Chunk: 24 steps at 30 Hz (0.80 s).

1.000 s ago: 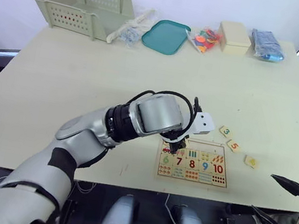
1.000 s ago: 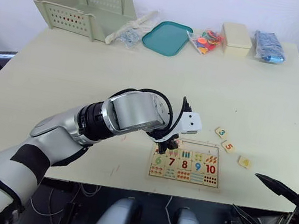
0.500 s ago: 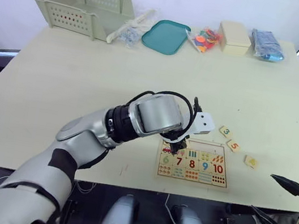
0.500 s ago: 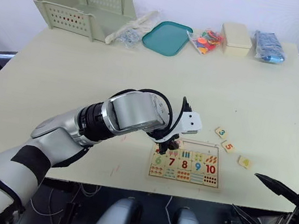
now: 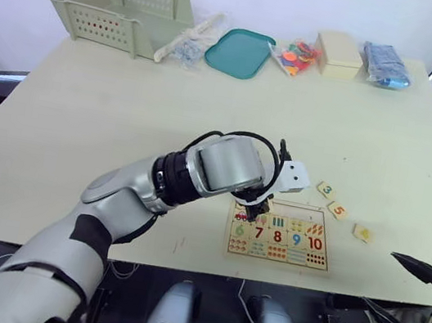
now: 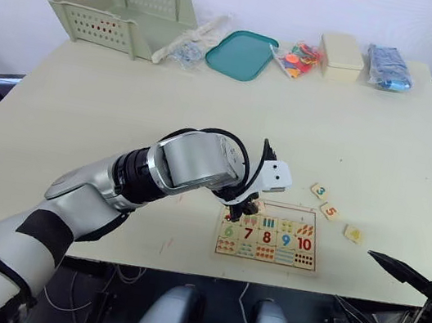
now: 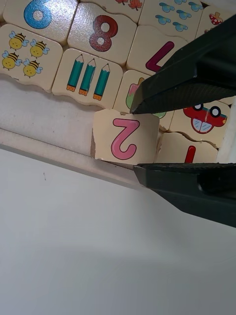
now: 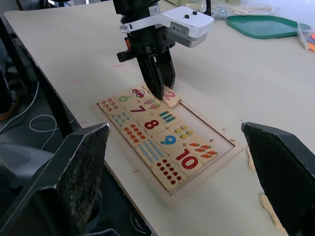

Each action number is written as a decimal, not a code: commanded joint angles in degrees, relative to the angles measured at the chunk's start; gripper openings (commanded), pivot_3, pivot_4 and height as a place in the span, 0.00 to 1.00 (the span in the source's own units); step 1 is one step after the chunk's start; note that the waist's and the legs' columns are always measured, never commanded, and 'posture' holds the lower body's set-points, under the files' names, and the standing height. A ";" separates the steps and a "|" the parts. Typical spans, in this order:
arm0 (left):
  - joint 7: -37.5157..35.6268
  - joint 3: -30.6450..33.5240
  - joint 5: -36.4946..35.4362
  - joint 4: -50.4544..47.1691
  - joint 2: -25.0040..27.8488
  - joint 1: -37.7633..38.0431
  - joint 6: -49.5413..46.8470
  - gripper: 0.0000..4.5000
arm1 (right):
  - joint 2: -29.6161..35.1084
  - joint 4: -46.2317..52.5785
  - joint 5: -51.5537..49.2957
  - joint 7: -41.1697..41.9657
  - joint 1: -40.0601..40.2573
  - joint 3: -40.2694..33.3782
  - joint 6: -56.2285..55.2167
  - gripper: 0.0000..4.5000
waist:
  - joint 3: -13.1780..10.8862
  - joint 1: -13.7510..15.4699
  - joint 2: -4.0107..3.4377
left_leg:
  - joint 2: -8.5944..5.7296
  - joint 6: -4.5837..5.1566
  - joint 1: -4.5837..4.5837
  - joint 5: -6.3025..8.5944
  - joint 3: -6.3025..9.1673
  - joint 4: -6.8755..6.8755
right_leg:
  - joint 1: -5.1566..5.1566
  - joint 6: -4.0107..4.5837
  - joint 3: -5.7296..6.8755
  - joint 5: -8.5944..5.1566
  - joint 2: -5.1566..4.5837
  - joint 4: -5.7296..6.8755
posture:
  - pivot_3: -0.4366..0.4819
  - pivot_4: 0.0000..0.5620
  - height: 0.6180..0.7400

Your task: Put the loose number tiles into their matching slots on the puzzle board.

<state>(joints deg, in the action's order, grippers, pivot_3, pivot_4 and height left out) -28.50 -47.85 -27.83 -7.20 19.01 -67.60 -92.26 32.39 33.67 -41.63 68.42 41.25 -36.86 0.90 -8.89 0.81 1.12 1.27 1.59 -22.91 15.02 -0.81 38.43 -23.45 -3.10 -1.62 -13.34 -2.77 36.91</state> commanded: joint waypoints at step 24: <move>0.69 1.55 -0.07 -0.35 -0.39 -0.26 -0.24 0.23 | -0.25 1.63 -0.58 -0.04 0.51 -0.14 -1.15 1.00 | 0.00 0.00 0.00 | 0.00 0.00 0.00 0.00 0.00 0.00 | 0.00 0.00 0.00 0.00 0.00 0.00 | 0.48 0.27 1.00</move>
<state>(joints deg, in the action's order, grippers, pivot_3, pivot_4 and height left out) -28.16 -47.84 -28.25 -7.17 18.98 -67.59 -92.26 32.30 33.68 -41.59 68.36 41.25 -36.51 0.84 -8.89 0.81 1.12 1.27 1.59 -22.91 15.02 -0.81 38.43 -23.45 -3.10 -1.62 -13.34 -2.77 36.91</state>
